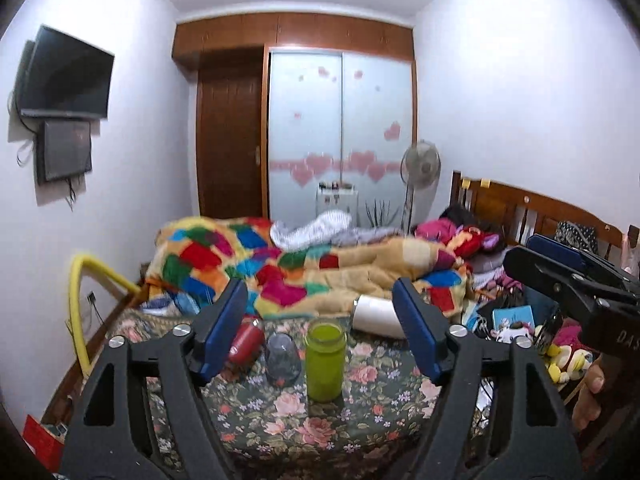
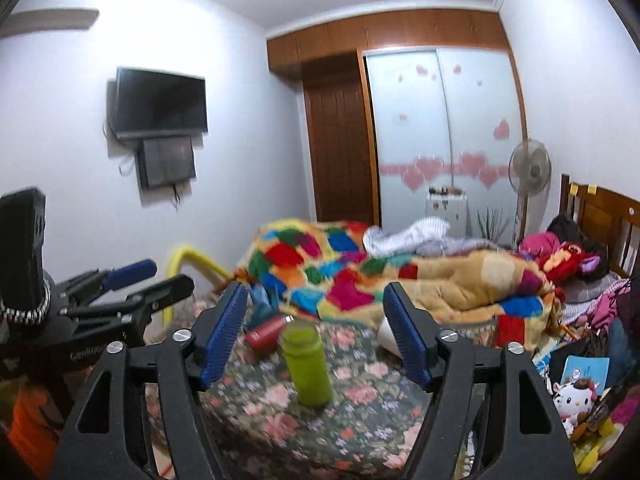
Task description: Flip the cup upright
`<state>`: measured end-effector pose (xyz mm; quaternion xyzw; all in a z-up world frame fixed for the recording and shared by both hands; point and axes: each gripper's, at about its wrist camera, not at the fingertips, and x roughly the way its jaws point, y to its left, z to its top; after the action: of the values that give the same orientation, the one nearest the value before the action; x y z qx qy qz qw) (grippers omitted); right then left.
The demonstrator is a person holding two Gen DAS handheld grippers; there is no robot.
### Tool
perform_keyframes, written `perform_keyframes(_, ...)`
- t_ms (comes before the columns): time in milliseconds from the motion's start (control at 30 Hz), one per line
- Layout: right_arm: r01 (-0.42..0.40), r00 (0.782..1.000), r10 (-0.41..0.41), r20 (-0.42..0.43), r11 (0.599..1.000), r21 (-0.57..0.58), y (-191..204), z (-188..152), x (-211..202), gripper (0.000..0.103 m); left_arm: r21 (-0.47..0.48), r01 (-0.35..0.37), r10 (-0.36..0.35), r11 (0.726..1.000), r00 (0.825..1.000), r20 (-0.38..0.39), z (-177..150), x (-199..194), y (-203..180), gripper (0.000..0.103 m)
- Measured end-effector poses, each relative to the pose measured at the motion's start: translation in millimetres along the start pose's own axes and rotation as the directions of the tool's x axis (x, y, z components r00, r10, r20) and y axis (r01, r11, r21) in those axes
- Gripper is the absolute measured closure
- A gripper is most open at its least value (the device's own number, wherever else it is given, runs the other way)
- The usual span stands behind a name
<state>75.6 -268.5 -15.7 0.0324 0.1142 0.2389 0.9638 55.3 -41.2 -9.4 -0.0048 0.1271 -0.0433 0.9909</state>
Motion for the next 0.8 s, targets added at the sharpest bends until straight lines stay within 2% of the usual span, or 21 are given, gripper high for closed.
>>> perform_keyframes(133,0.024,0.998,-0.024,0.05,1.0,0.001,12.9,0.9,-16.5,0.026,-0.005,-0.035,0.035,0.999,0.996,0.077,-1.1,-28.0,-0.9,0.008)
perform_keyframes(233,0.057,0.996,-0.056,0.074,0.998,-0.006,17.8,-1.0,-21.6,0.017,-0.021,-0.048,0.05,0.999,0.993,0.11,-1.5,-40.2,1.6,0.0)
perform_keyframes(400,0.102,0.99,-0.1,0.099,0.995,-0.021,25.3,-3.2,-31.1,0.0,-0.036,-0.065,0.068,0.997,0.991,0.113,-7.0,-46.3,2.5,0.0)
perform_keyframes(800,0.108,0.99,-0.105,0.091,0.994,-0.032,27.9,-8.7,-39.8,0.0,-0.042,-0.068,0.072,0.997,0.991,0.109,-11.4,-52.3,2.3,0.0)
